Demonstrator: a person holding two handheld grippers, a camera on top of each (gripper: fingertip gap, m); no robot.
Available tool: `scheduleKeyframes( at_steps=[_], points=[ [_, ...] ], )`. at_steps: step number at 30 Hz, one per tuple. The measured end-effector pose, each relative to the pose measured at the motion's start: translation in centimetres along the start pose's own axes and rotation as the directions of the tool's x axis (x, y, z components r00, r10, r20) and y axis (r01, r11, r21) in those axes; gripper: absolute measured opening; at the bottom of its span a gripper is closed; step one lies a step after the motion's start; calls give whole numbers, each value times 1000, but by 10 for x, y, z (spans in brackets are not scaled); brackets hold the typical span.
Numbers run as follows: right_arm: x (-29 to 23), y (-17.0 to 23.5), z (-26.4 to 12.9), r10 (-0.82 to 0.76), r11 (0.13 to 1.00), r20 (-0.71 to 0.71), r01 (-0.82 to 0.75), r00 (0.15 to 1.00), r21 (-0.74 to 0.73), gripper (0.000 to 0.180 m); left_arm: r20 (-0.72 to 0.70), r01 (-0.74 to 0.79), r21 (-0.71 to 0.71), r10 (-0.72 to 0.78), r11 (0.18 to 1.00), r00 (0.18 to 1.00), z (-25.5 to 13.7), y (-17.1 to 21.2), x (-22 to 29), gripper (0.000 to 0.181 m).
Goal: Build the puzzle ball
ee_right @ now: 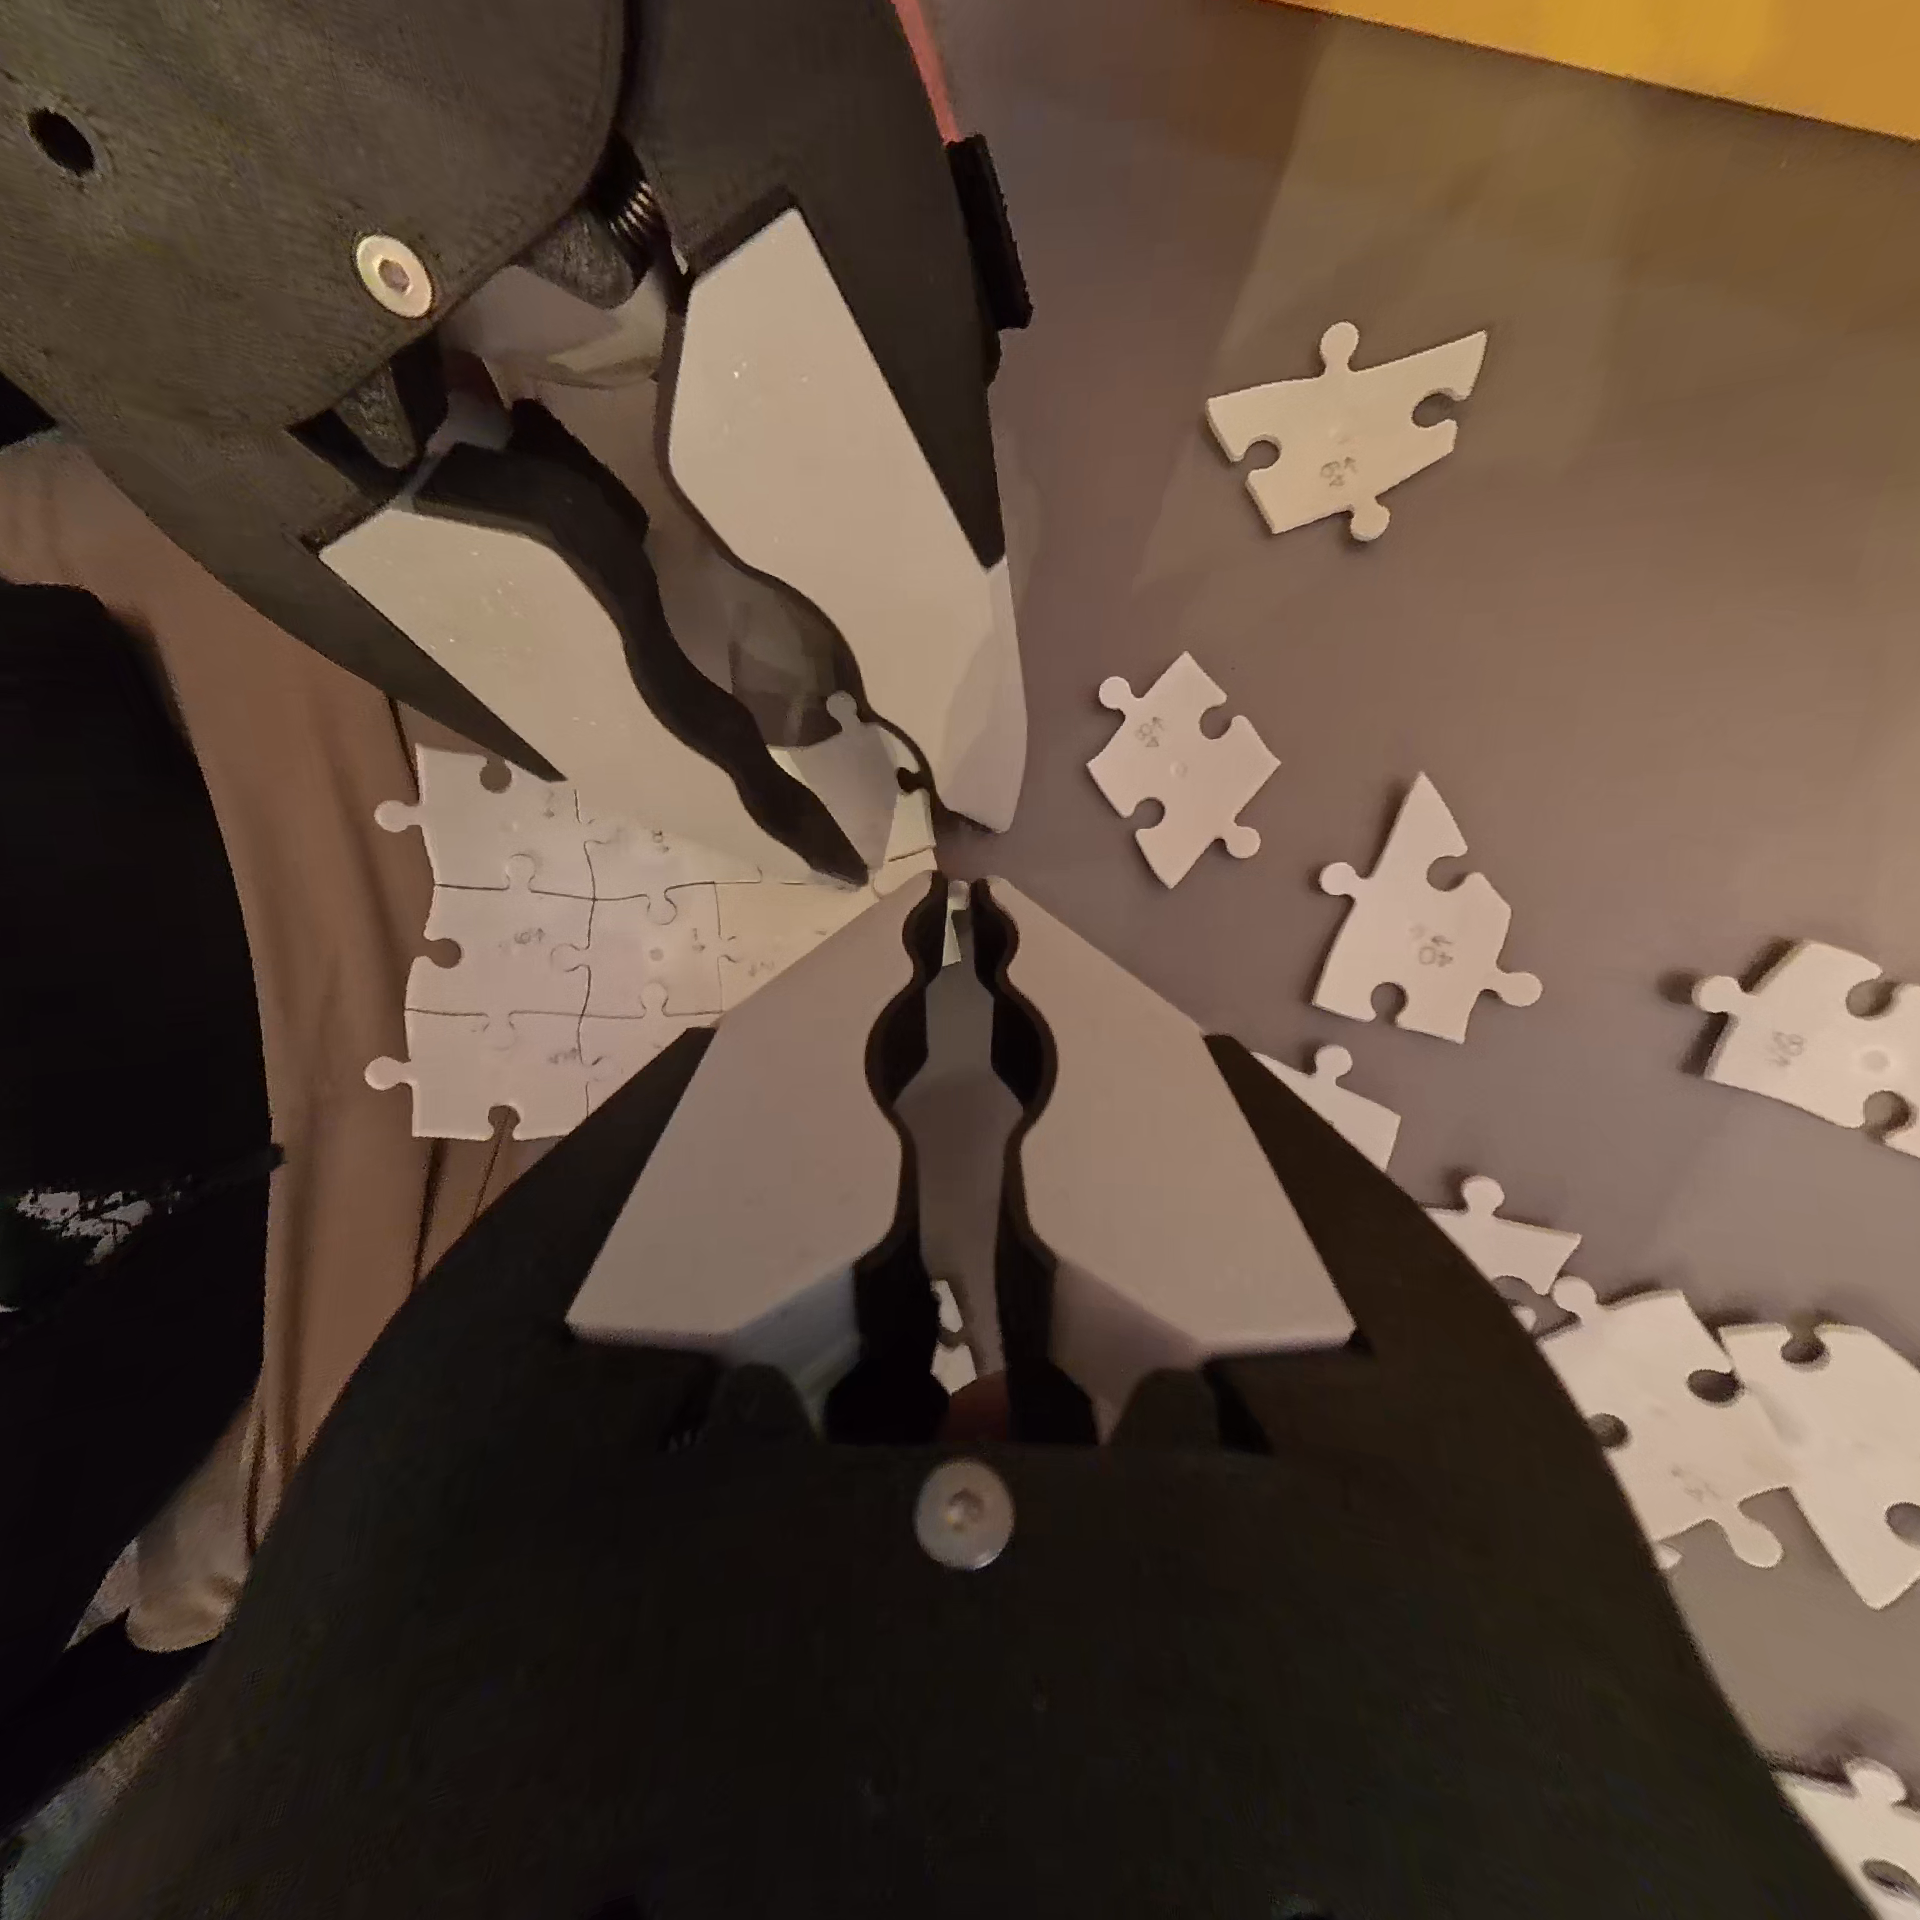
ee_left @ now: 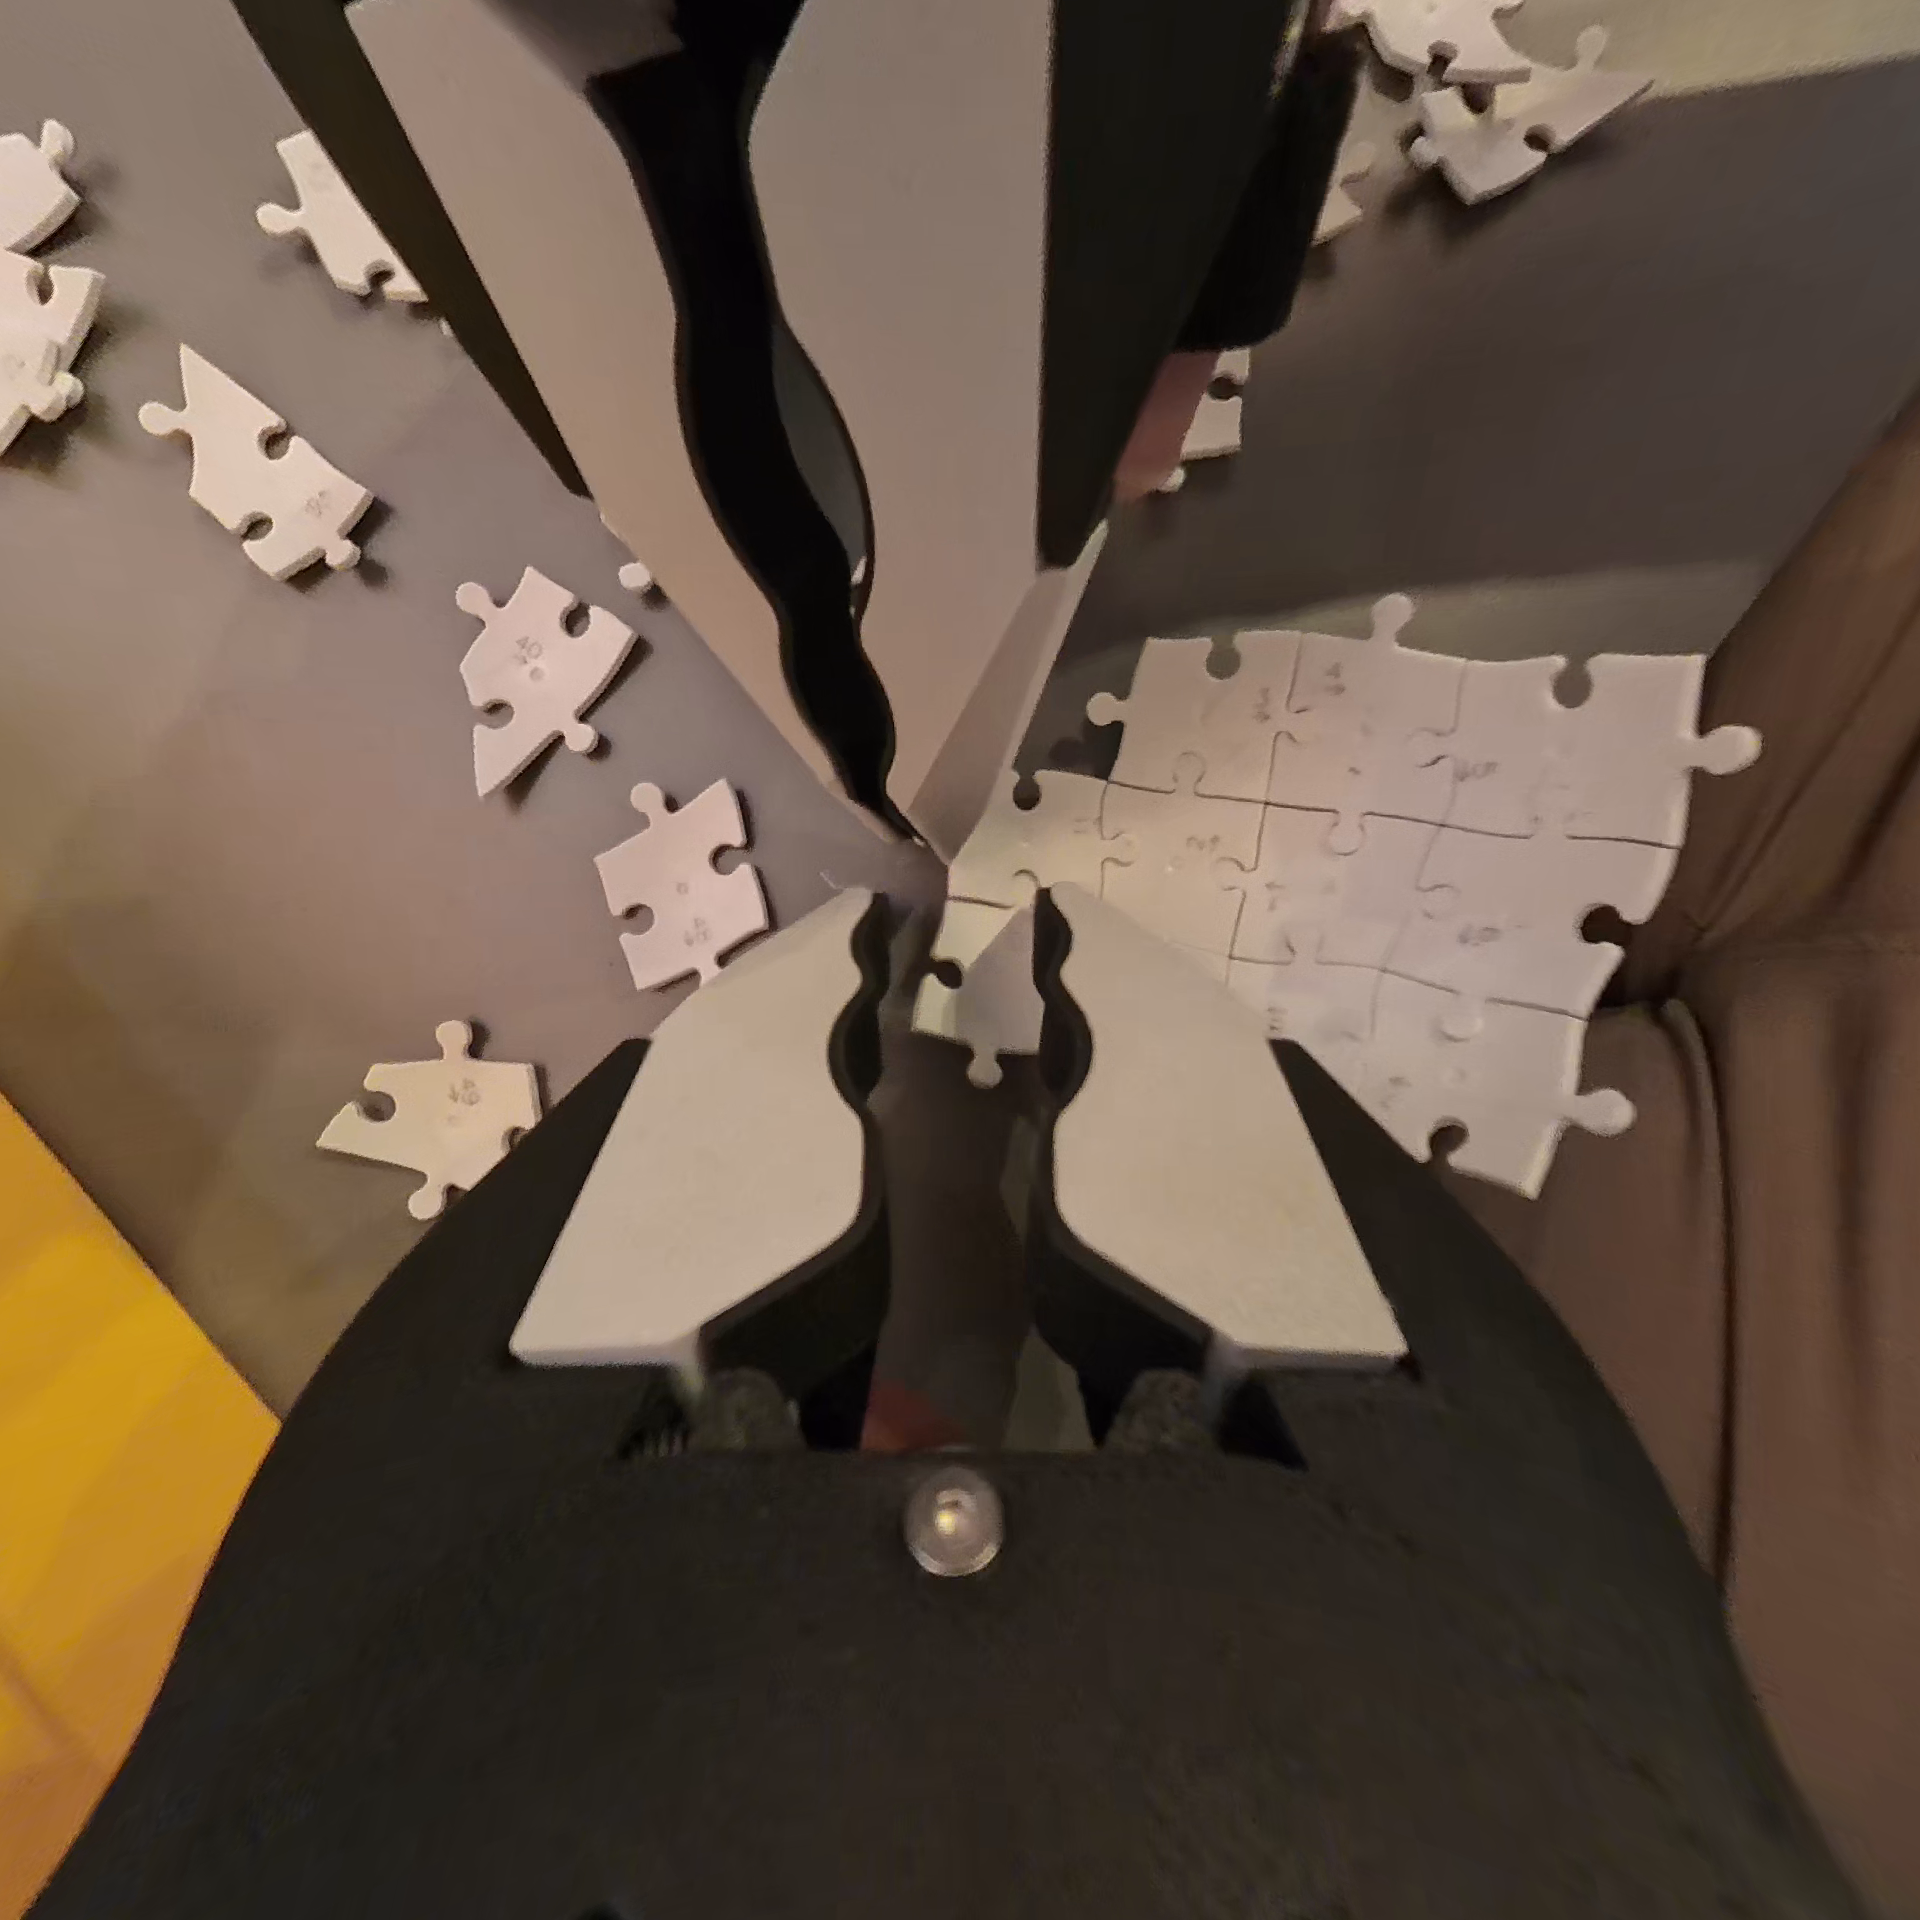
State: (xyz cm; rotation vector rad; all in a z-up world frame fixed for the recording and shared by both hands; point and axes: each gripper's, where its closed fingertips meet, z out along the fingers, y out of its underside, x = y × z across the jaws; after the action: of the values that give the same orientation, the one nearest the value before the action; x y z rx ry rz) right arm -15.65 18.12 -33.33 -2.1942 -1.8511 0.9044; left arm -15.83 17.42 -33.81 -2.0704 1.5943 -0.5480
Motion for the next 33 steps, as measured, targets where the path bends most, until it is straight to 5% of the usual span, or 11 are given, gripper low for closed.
scheduleKeyframes(
  at_steps=[14, 23, 33],
  points=[
    [-10, -1, -18, -25, 996, -65, 30, 998, 79, 1, 32, -2, -15, 3, 1000, 999, 3, -2, -4, 30],
    [-19, 9, 9, -43, 998, -58, 46, 997, 48, 0, 29, 10, -23, -9, 1000, 1000, 2, 0, -5, 31],
    [-19, 8, 10, 62, 998, 10, -62, 998, 32, 0, -10, 94, 6, -94, 996, 996, -12, 1, -9, 31]
  ],
)
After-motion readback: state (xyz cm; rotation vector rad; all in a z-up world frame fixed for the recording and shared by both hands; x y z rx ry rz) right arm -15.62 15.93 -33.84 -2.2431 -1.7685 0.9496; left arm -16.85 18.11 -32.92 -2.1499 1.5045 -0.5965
